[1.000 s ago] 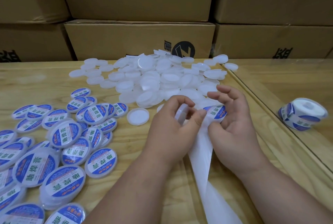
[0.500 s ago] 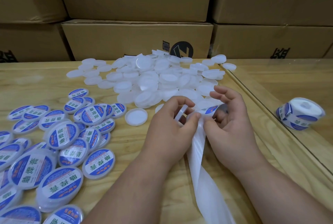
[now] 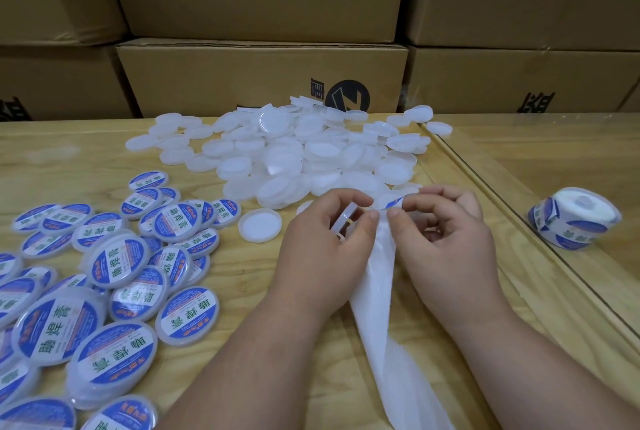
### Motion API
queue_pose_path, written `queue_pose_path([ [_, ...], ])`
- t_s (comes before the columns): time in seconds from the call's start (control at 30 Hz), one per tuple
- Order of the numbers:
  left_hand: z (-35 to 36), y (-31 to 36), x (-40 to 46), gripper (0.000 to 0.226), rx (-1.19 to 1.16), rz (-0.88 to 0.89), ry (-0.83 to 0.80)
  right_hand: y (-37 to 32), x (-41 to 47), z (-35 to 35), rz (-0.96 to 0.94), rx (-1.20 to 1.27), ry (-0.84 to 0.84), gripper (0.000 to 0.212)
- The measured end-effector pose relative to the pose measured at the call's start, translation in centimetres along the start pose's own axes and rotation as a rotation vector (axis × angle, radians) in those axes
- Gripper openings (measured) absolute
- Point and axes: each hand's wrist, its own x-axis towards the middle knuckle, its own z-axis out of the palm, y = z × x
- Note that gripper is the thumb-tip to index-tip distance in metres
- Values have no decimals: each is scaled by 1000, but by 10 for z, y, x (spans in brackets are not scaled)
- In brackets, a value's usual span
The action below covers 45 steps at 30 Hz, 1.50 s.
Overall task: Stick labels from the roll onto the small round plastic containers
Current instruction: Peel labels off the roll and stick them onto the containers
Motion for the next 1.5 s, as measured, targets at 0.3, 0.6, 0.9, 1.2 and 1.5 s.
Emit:
queue_pose_path([
  [0.3, 0, 0, -1, 5, 69, -21, -48, -1, -2, 1, -6, -37, -63, 24],
  [0.6, 0, 1, 1, 8, 6, -36, 54, -1, -3, 2, 38, -43, -54, 22],
  [0.9, -4, 5, 4, 17, -139, -99, 268, -1, -1, 1, 88, -60, 1, 20],
  [1.2, -4, 9, 2, 22, -149, -92, 231, 4, -1, -1, 49, 19, 13, 36],
  [1.5, -2, 10, 0, 23, -115, -137, 121, -1, -3, 1, -137, -66, -71, 47],
])
